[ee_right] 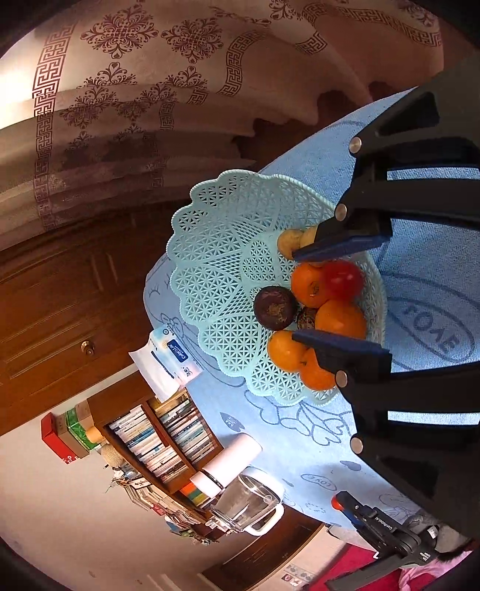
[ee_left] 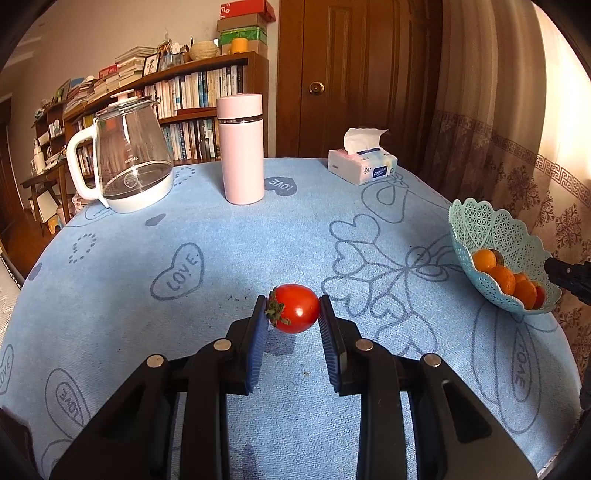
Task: Organize fruits
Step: 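Carry the tomato in the right tool into the basket and open it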
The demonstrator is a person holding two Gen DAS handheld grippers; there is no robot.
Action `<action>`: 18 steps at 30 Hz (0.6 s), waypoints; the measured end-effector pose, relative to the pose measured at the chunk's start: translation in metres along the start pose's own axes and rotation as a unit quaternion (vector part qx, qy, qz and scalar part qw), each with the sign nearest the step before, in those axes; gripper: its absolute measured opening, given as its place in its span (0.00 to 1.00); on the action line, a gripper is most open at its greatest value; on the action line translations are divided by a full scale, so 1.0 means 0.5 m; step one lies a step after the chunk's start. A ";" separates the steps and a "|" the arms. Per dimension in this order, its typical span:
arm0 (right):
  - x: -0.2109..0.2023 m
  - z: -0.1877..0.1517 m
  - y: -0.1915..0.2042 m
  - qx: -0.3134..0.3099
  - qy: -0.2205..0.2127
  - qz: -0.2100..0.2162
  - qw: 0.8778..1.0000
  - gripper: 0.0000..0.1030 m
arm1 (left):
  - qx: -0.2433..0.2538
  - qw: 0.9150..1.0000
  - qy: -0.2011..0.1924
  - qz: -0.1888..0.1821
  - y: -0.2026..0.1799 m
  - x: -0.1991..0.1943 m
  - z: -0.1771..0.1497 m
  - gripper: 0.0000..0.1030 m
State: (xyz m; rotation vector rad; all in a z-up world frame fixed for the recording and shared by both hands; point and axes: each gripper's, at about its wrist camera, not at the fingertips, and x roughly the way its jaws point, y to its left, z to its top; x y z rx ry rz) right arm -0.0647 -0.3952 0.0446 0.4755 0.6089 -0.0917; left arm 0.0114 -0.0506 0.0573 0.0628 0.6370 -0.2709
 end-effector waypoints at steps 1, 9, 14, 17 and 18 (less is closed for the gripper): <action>-0.004 0.003 0.000 0.001 -0.004 0.000 1.000 0.41 | -0.001 1.000 0.001 -0.001 -0.001 0.000 0.002 0.27; -0.048 -0.007 -0.001 -0.030 -0.122 -0.107 0.986 0.59 | 0.020 0.999 -0.001 -0.026 -0.049 -0.012 0.028 0.27; -0.050 -0.016 -0.013 -0.031 -0.149 -0.125 0.980 0.59 | 0.046 0.997 -0.009 -0.068 -0.113 -0.015 0.056 0.27; -0.054 -0.021 -0.016 -0.025 -0.162 -0.128 0.978 0.59 | 0.054 0.993 -0.009 -0.101 -0.155 -0.006 0.075 0.27; -0.057 -0.021 -0.019 -0.021 -0.168 -0.129 0.977 0.59 | 0.057 0.992 -0.008 -0.110 -0.171 -0.001 0.080 0.27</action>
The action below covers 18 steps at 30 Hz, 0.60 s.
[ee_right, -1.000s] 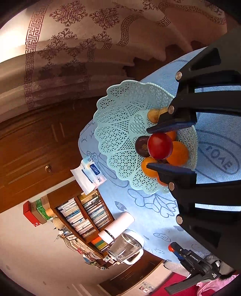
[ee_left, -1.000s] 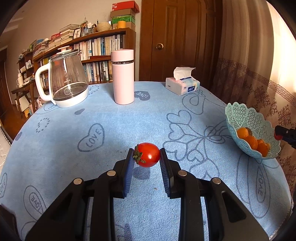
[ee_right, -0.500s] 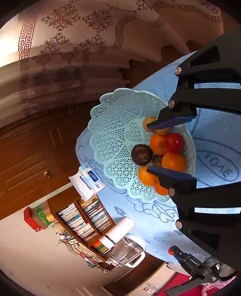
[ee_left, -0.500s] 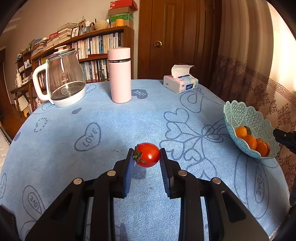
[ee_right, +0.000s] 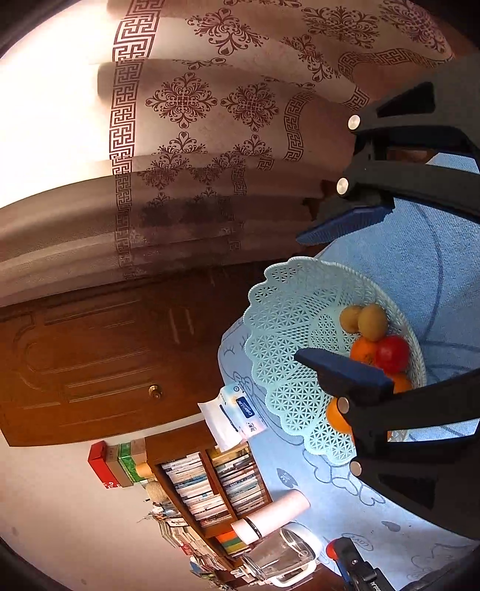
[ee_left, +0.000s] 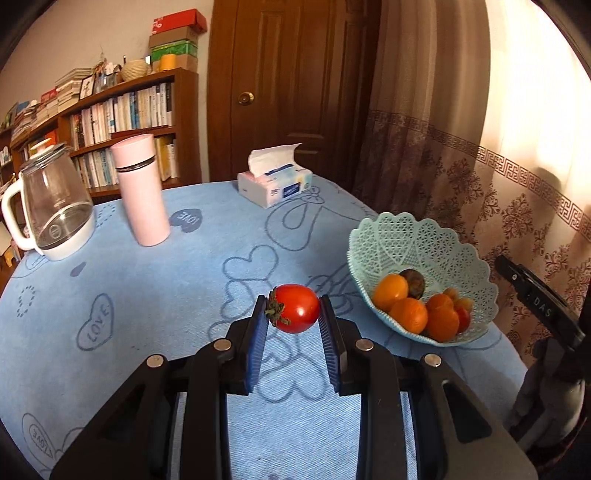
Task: Organize fruits
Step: 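Carry the tomato in the left tool into the basket and open it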
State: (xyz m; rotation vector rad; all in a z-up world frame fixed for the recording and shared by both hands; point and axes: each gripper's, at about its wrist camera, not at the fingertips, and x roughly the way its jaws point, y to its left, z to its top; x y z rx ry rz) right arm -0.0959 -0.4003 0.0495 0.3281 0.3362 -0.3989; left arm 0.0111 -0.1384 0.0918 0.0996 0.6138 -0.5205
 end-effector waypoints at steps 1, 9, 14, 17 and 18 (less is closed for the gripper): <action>-0.001 0.000 -0.002 0.004 -0.003 0.000 1.000 0.59 | 0.004 1.000 0.001 -0.010 -0.014 0.008 0.006 0.27; 0.000 -0.003 -0.028 0.035 -0.003 0.003 0.999 0.59 | 0.054 0.997 0.008 -0.061 -0.140 0.078 0.037 0.28; 0.004 -0.003 -0.039 0.050 0.001 0.004 0.999 0.59 | 0.066 0.994 0.027 -0.083 -0.190 0.126 0.045 0.28; 0.008 -0.002 -0.044 0.058 0.006 0.005 0.998 0.59 | 0.073 0.992 0.035 -0.092 -0.209 0.145 0.045 0.28; 0.008 -0.003 -0.044 0.059 0.006 0.006 0.998 0.59 | 0.074 0.992 0.037 -0.093 -0.214 0.150 0.045 0.28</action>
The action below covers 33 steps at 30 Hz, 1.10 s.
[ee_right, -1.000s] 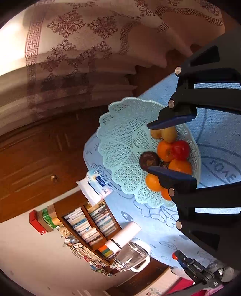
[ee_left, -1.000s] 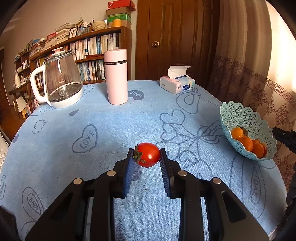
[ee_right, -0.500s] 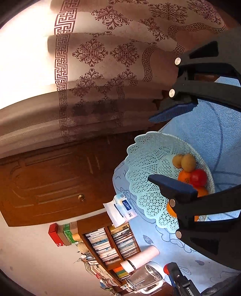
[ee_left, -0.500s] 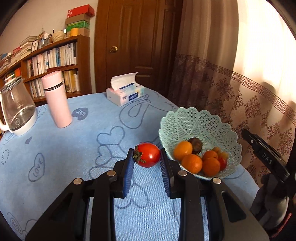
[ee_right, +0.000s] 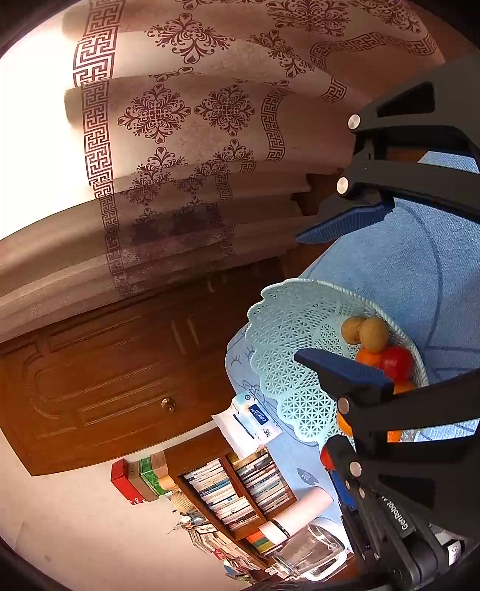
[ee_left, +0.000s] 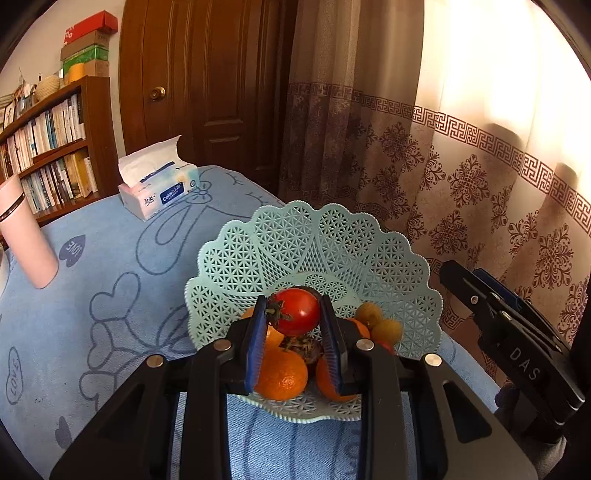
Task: Organize fruits
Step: 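Carry the tomato in the left tool into the basket and open it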
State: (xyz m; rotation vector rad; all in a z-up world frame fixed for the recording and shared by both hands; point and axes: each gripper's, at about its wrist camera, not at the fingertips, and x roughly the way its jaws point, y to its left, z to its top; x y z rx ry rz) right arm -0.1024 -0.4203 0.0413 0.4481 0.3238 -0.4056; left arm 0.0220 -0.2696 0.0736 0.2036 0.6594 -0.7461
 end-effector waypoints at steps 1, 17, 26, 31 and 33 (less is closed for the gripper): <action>0.001 0.000 -0.001 0.001 0.000 0.001 1.000 0.59 | 0.001 1.000 0.002 -0.002 -0.002 0.005 0.001 0.28; -0.005 0.000 -0.007 0.010 -0.009 -0.003 1.000 0.66 | -0.021 1.000 -0.012 0.002 0.026 -0.010 0.008 0.64; -0.007 0.001 -0.015 0.019 -0.014 -0.008 1.000 0.73 | -0.046 0.996 -0.036 0.068 0.072 -0.055 -0.003 0.83; -0.008 0.001 -0.014 0.019 -0.015 -0.009 1.000 0.73 | -0.040 0.993 -0.038 0.105 0.077 -0.071 -0.018 0.86; -0.008 0.001 -0.015 0.018 -0.016 -0.010 1.000 0.73 | -0.039 0.992 -0.041 0.114 0.079 -0.079 -0.022 0.88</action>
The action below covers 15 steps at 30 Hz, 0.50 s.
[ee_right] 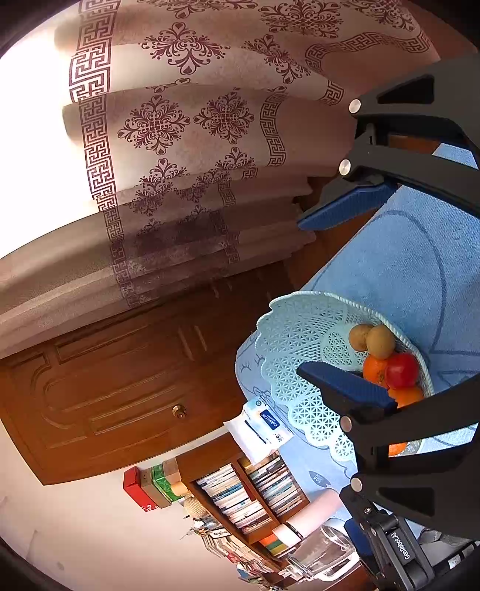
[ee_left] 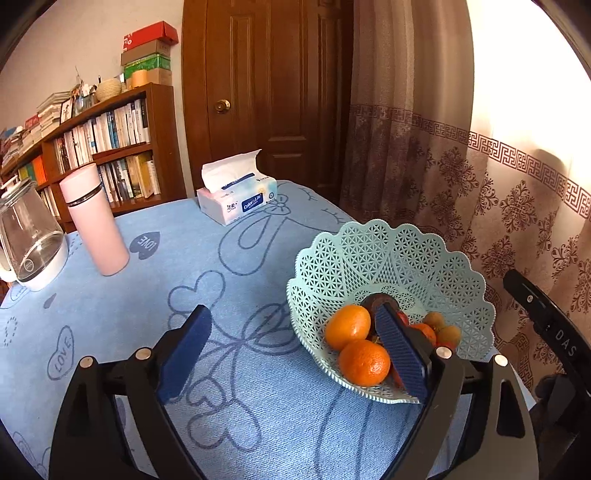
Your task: Organize fruits
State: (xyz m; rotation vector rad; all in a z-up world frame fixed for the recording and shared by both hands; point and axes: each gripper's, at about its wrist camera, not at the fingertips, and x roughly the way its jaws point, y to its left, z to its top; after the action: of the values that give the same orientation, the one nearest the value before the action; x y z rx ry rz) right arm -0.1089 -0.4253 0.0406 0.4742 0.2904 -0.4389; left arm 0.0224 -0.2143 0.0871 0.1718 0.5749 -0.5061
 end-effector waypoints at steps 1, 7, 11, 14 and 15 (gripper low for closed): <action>0.000 0.000 -0.001 0.000 0.000 0.000 1.000 0.73 | 0.000 1.000 -0.001 0.005 0.002 -0.003 -0.001 0.88; -0.003 -0.001 0.002 -0.005 -0.004 -0.001 1.000 0.80 | -0.006 1.000 -0.013 0.025 0.015 -0.023 -0.008 0.90; -0.004 -0.001 0.003 -0.007 -0.008 -0.002 1.000 0.81 | -0.006 0.999 -0.022 0.042 0.023 -0.034 -0.015 0.90; -0.004 0.000 0.002 -0.006 -0.008 -0.004 1.000 0.82 | -0.007 0.998 -0.028 0.053 0.027 -0.043 -0.020 0.90; -0.004 0.000 0.002 -0.006 -0.008 -0.005 1.000 0.82 | -0.008 0.998 -0.030 0.056 0.028 -0.045 -0.022 0.90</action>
State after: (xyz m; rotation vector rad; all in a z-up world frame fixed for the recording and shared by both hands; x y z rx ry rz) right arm -0.1100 -0.4240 0.0416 0.4571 0.2806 -0.4501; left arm 0.0079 -0.1896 0.0908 0.1722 0.5085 -0.3973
